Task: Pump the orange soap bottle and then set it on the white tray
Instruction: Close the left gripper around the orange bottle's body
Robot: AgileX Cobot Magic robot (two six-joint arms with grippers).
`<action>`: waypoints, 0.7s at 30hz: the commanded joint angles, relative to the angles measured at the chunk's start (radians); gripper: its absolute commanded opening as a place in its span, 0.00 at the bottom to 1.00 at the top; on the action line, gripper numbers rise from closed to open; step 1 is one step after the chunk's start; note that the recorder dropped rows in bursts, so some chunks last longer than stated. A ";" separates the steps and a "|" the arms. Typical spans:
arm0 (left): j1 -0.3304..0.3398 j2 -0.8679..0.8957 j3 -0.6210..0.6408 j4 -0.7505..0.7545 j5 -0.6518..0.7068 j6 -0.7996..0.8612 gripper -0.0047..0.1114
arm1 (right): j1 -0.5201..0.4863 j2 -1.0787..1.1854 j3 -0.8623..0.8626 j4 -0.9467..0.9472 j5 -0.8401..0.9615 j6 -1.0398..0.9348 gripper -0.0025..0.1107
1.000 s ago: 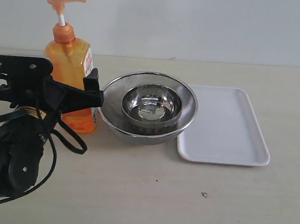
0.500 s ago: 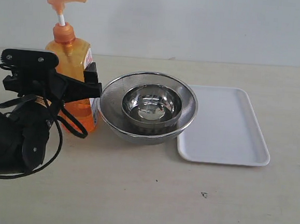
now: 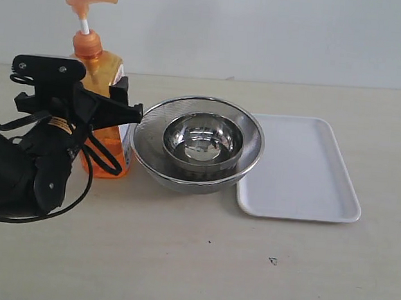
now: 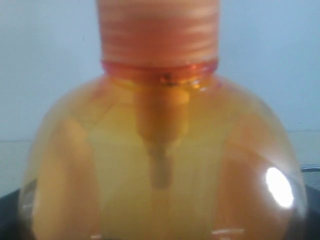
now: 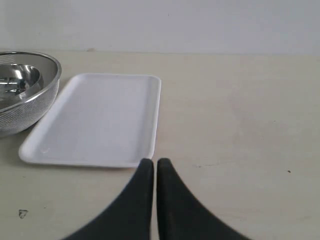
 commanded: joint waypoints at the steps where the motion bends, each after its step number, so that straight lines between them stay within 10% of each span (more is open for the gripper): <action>1: 0.004 0.004 -0.004 -0.010 0.016 -0.009 0.26 | -0.003 -0.005 0.000 -0.001 -0.007 -0.005 0.02; 4: 0.004 0.004 -0.004 -0.022 0.016 -0.006 0.08 | -0.003 -0.005 0.000 -0.001 -0.007 -0.005 0.02; 21: 0.004 0.004 -0.004 -0.022 0.040 0.050 0.08 | -0.003 -0.005 0.000 -0.001 -0.007 -0.006 0.02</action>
